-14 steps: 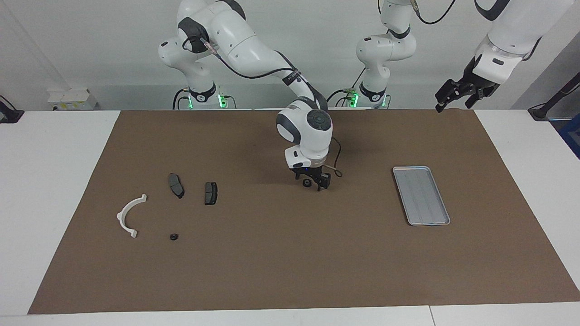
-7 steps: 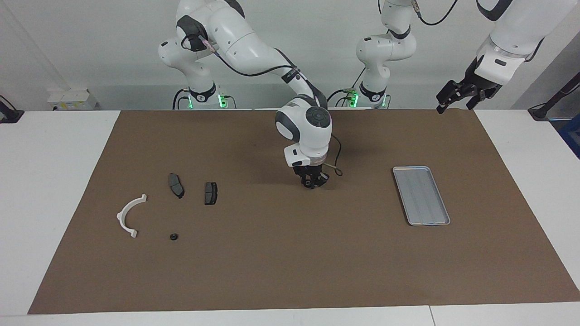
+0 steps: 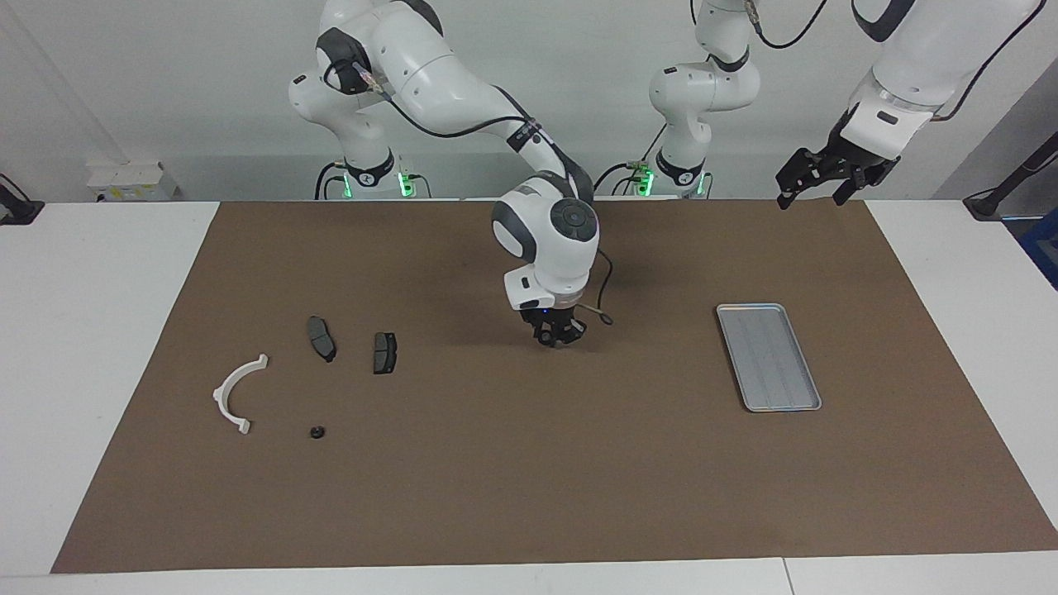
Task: Place bearing gear from tray to pile
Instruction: 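Carry the second bearing with the right gripper beside the first bearing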
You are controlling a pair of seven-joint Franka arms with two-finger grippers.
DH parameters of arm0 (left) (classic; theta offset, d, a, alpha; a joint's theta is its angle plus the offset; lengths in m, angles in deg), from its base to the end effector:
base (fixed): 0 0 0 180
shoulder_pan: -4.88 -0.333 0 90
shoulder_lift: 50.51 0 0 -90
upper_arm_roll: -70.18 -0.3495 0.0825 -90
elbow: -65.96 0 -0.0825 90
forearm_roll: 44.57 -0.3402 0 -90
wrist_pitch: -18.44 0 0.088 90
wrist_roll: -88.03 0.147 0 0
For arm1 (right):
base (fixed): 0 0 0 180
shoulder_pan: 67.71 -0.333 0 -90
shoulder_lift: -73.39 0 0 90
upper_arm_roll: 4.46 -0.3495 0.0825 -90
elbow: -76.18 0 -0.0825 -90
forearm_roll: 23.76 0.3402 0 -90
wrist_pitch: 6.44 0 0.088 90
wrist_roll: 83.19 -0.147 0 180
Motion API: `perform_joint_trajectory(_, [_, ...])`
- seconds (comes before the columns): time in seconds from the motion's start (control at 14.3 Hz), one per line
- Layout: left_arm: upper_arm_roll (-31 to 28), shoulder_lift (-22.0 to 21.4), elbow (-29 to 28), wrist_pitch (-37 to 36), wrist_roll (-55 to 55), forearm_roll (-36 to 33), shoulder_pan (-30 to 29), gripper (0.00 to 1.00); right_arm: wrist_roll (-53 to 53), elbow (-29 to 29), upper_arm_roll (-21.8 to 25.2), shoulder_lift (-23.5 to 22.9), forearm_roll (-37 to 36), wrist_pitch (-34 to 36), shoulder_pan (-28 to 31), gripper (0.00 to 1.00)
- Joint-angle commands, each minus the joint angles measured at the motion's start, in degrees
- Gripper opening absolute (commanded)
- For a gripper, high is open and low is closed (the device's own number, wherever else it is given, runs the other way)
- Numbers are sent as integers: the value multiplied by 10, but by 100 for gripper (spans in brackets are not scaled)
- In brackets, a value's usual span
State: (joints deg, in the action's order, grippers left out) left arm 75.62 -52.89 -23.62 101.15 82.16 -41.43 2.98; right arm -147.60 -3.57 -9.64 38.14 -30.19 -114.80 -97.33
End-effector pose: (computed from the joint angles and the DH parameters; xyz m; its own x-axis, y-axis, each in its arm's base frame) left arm 0.4784 -0.0393 0.6313 0.9960 0.0342 -0.0831 0.0378 -0.9984 0.0425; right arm 0.5746 0.3694 0.3469 0.8827 -0.4699 -0.0042 -0.4658 -0.8762 0.1238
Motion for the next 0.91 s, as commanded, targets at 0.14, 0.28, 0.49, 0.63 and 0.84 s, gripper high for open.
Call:
perform_joint_trajectory(0.14, [-6, 4, -3, 39, 4, 4, 3, 100, 395, 55, -8, 34, -11, 98, 164, 0])
perform_joint_trajectory(0.28, [-8, -1, -20, 61, 5, -1, 2, 100, 497, 48, -10, 32, -17, 56, 219, 0])
perform_joint_trajectory(0.49, [-9, -4, -26, 57, 2, -12, 3, 100, 570, -26, -11, 34, -12, -49, 268, 0])
perform_joint_trajectory(0.63, [-10, -6, -33, 58, -2, -12, 8, 100, 570, -58, -11, 31, -11, -91, 272, 0])
perform_joint_trajectory(0.84, [-64, -18, -54, 68, -3, -12, 67, 100, 571, -105, -11, 24, -11, -166, 283, 0])
